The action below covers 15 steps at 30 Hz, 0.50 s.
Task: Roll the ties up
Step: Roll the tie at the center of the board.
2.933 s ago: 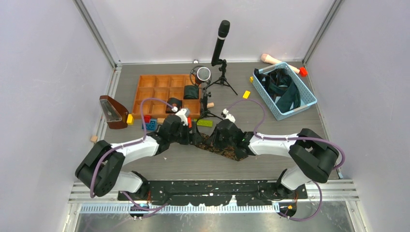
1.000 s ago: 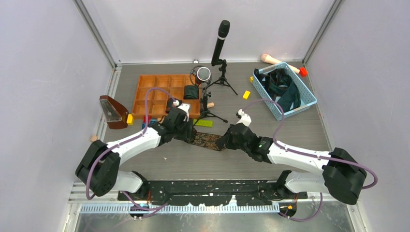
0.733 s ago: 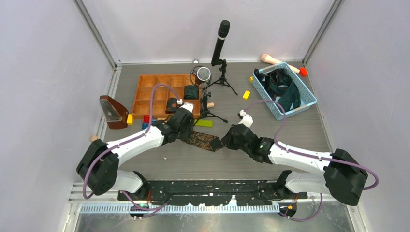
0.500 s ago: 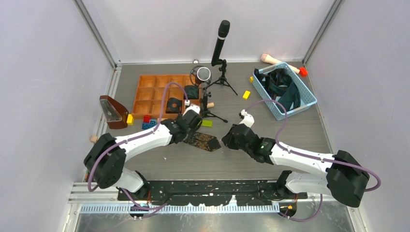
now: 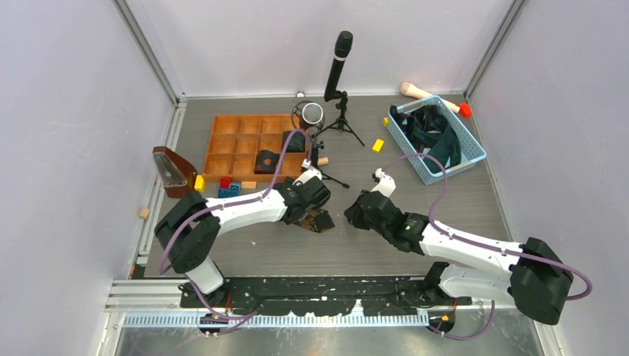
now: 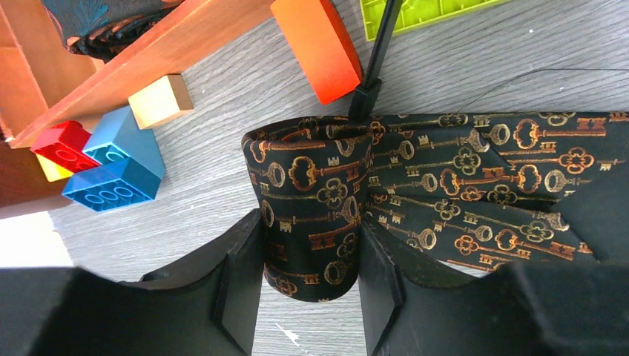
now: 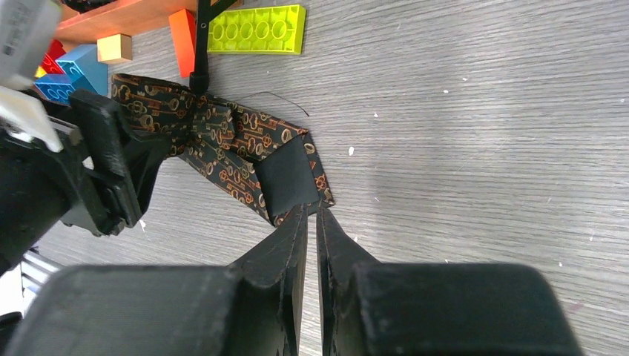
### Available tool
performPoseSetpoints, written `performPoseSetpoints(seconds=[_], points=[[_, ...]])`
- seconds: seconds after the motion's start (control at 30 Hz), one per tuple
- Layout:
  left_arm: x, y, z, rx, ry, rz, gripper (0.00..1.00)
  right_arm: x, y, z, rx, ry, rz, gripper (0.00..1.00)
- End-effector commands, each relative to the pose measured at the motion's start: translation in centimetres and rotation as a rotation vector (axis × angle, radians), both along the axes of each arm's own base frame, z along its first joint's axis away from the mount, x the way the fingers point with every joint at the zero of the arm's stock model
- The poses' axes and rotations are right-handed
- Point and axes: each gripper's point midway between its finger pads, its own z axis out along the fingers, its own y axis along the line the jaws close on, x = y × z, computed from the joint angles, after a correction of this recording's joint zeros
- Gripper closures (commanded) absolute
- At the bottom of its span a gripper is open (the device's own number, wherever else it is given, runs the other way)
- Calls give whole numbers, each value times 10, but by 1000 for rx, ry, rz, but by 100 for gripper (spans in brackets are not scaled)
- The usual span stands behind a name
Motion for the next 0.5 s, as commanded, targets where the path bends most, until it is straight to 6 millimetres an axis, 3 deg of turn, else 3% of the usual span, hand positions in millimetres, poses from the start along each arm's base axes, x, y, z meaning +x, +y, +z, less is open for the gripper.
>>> performPoseSetpoints(seconds=[0.0, 0.2, 0.33, 0.47], points=[[4, -1, 12, 86, -55, 14, 54, 5, -10, 11, 16, -44, -57, 84], [-1, -8, 6, 146, -55, 1, 51, 4, -17, 12, 13, -53, -76, 82], [-5, -14, 6, 157, -61, -12, 37, 4, -20, 10, 11, -50, -82, 81], [-7, -20, 9, 159, -67, -29, 30, 3, -20, 9, 12, -46, -84, 81]])
